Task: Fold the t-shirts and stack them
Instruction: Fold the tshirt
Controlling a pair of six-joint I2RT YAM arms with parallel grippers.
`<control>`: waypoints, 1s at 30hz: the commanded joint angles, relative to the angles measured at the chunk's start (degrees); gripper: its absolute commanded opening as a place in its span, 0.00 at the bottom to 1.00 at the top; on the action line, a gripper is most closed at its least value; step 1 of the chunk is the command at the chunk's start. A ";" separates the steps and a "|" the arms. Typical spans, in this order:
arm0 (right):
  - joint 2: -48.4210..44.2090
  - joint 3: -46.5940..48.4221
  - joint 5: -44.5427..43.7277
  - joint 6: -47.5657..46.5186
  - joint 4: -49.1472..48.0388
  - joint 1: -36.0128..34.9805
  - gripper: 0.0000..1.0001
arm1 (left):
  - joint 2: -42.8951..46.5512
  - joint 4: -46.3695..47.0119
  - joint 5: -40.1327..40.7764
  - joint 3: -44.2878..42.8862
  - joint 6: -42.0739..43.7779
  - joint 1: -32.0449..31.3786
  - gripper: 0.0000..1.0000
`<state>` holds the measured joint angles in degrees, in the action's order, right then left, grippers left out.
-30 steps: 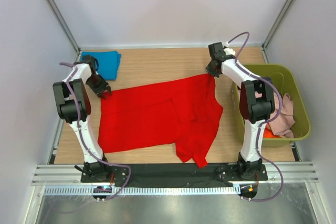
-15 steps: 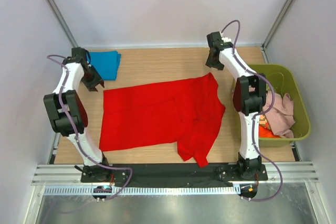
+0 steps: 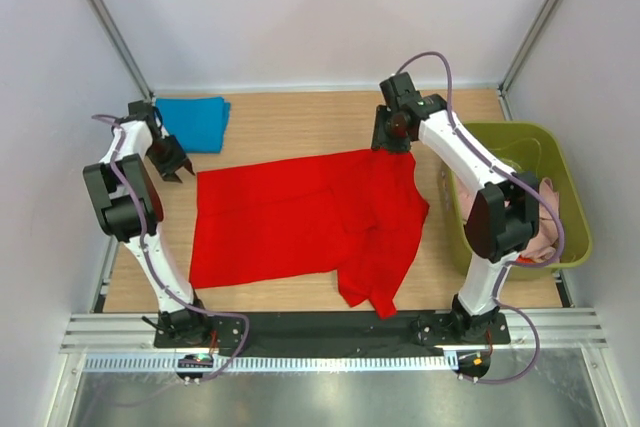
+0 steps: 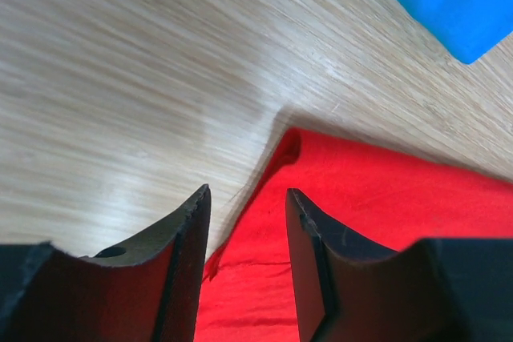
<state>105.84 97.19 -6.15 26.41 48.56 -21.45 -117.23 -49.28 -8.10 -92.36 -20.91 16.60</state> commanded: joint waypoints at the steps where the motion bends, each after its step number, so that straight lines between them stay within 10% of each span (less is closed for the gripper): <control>1: -3.97 -4.80 3.25 -0.75 0.05 0.54 0.46 | -0.98 3.48 -6.65 -1.07 2.80 0.45 0.42; 30: -6.44 -11.14 5.36 -0.40 -1.44 0.53 0.43 | -1.16 8.49 -11.15 6.05 3.15 0.36 0.20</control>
<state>100.62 86.74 -1.56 25.85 48.29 -21.02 -119.50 -41.95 -18.11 -86.70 -18.39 16.99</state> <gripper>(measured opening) 0.435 0.228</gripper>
